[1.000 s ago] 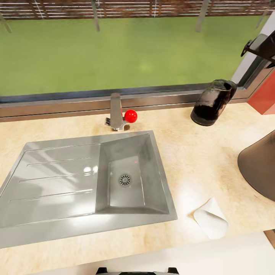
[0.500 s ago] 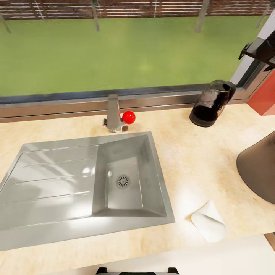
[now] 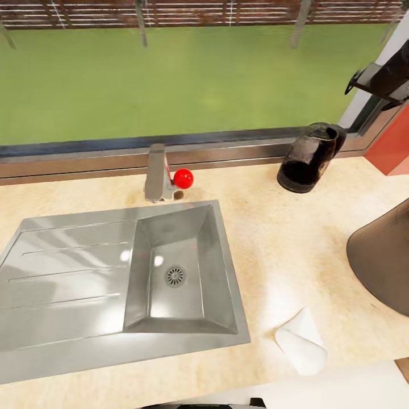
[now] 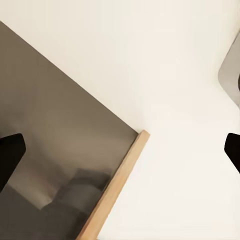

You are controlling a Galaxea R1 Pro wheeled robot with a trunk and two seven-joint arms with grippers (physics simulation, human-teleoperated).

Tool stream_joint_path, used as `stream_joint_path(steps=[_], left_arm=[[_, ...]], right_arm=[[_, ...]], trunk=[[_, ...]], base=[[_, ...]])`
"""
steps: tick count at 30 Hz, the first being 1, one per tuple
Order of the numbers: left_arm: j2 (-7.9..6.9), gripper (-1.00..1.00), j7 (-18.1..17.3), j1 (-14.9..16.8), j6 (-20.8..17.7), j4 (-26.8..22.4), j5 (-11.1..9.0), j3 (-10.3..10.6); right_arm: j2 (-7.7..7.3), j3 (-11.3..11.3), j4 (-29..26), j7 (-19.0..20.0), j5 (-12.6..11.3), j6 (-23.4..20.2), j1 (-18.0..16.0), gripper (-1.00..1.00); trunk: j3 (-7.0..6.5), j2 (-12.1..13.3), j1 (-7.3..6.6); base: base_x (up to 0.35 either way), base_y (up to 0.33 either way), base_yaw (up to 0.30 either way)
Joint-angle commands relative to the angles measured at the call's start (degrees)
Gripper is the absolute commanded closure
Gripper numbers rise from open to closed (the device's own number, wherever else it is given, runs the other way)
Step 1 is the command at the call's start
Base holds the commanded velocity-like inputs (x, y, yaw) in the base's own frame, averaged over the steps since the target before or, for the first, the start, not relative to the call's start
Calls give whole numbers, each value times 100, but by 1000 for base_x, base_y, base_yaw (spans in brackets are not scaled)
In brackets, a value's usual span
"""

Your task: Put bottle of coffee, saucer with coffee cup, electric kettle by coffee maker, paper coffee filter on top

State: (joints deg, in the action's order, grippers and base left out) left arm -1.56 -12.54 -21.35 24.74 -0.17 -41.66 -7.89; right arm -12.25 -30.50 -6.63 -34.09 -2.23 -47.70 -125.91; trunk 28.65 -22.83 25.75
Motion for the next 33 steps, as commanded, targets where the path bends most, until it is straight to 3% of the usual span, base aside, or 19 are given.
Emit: stream_joint_path(steps=[1, 8, 18, 33], left_arm=[[2, -100, -47, -1, 2, -1, -9, -47], [6, -100, -47, -1, 1, -5, -9, -46], [7, -100, -47, -1, -2, -4, -9, -46], [17, -100, -37, -1, -4, -9, -2, -46]], right_arm=[[-3, -5, 19, -13, -21, -16, -4, -100], [-20, 7, 51, 124, -14, -13, -4, -100], [-29, 14, 56, 158, -7, -13, -4, -100], [-56, 26, 51, 165, 27, -3, -4, -100]], trunk=[[7, -9, 3], [7, -9, 3], [7, -9, 3], [7, -9, 3]], base=[[4, -5, 0], [2, -2, 25], [0, 0, 172], [0, -27, 17]])
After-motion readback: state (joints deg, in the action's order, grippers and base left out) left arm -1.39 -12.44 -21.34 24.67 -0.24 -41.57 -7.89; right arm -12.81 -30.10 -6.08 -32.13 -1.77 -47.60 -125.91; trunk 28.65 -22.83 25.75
